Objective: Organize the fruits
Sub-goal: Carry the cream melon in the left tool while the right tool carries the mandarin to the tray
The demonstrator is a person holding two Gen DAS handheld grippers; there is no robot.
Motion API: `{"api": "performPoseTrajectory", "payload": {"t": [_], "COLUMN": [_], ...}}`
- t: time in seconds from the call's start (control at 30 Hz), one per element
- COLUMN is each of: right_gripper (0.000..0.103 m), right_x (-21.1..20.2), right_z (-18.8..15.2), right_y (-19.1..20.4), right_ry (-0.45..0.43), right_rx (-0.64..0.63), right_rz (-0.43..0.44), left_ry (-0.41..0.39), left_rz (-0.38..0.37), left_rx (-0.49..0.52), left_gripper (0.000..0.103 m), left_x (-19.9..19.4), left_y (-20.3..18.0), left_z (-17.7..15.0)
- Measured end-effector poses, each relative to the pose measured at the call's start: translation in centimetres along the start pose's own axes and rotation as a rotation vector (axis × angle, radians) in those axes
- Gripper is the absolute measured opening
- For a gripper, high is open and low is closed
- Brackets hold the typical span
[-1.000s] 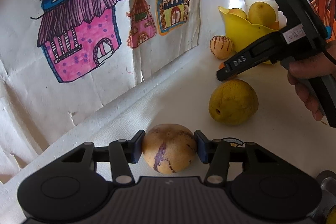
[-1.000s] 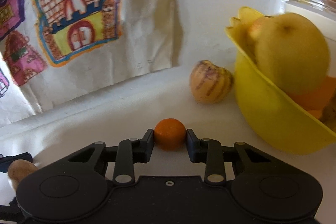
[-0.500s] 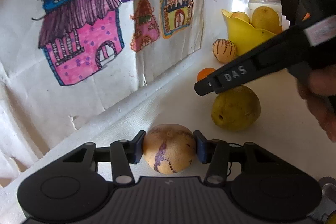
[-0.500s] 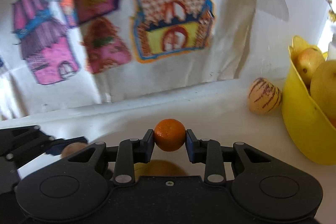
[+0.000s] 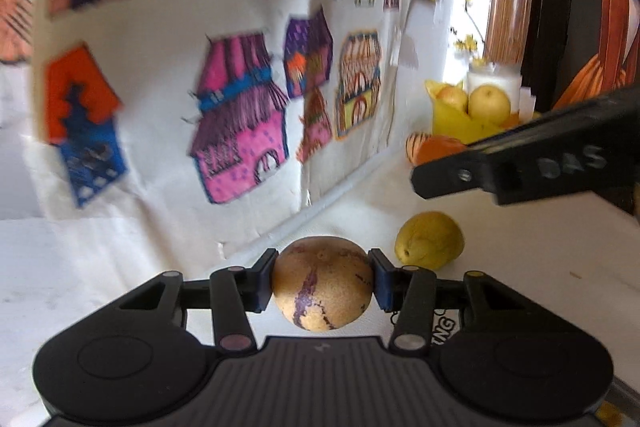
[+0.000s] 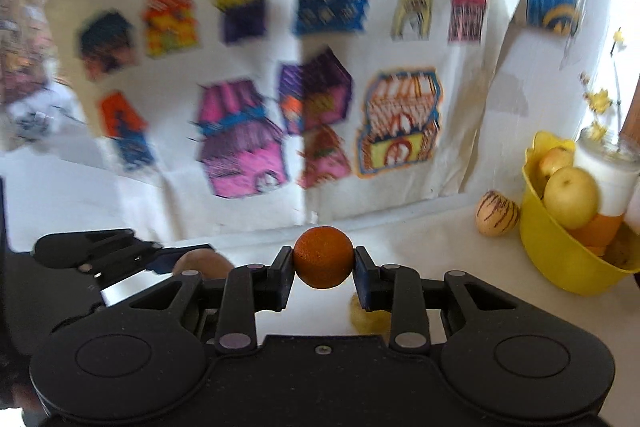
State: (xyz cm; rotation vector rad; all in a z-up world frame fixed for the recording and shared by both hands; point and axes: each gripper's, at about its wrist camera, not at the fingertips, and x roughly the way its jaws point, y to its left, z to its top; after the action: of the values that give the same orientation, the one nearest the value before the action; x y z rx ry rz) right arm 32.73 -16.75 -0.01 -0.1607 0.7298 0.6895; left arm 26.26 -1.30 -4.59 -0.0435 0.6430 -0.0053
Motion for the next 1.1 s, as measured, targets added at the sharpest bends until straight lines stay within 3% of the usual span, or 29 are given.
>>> {"api": "performPoseTrajectory", "payload": {"t": [0.4, 1.1], "right_gripper": [0.033, 0.033], "right_x": [-10.3, -21.7], "right_z": [-0.6, -7.2], "right_y": [4.2, 10.7], "right_ry": [-0.084, -0.221], "right_rx": [-0.006, 0.058], "right_rz": [-0.033, -0.036], "left_ry": [-0.092, -0.152], "left_rz": [-0.012, -0.016], "left_rx": [0.012, 0.059], "left_gripper": [0.052, 0.052], "left_x": [-8.7, -19.1], "left_y": [-1.9, -3.3], "left_z": [0.7, -2.7]}}
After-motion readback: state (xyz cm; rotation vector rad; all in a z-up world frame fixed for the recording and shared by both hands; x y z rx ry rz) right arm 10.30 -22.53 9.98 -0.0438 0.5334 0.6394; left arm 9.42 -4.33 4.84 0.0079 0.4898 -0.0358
